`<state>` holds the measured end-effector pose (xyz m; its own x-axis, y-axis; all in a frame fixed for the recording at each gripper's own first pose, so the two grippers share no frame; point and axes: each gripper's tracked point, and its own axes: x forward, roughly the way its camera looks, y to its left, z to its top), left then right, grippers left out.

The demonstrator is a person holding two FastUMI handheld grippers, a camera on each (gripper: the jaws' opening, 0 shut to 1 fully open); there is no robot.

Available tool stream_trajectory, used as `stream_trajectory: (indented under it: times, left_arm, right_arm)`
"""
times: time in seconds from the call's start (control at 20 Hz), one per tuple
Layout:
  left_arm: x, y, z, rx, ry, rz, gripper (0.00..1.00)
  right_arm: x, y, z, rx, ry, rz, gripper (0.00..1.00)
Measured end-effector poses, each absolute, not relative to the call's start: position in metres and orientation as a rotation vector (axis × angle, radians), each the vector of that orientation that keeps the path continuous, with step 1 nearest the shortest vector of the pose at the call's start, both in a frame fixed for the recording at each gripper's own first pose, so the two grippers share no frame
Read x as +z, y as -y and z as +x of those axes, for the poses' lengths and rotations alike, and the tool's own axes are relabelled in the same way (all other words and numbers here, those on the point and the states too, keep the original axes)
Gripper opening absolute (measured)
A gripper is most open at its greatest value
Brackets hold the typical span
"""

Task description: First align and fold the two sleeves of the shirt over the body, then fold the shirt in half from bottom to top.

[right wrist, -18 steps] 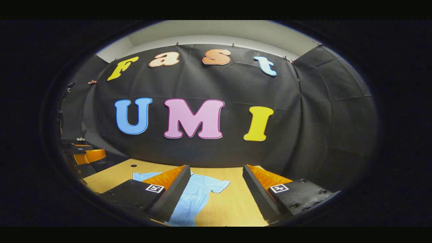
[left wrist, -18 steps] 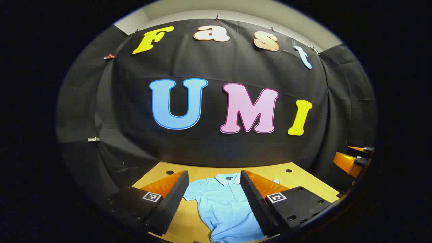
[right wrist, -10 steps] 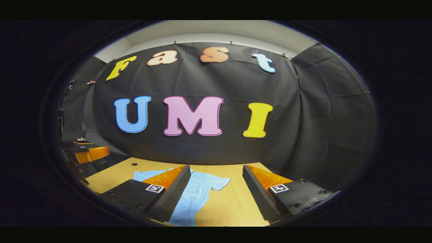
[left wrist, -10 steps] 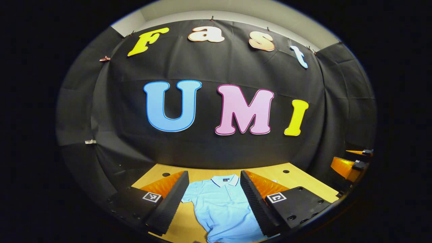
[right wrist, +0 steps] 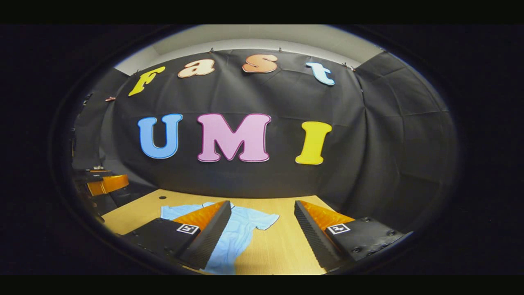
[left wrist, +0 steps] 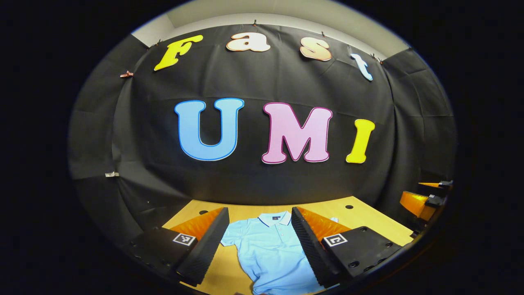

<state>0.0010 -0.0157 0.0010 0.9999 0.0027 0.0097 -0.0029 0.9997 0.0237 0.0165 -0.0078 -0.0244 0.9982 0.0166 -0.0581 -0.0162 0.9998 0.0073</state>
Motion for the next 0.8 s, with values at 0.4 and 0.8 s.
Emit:
stream_trajectory:
  times: [0.4,0.8]
  left_arm:
    - [-0.020,-0.010,-0.001,0.104,-0.022,0.041,0.98]
    - [-0.061,-0.027,0.019,0.206,-0.152,0.051,0.98]
  right_arm:
    - [-0.079,0.018,0.090,0.006,-0.187,-0.045,0.97]
    - [-0.155,0.023,0.196,0.027,-0.363,-0.024,0.97]
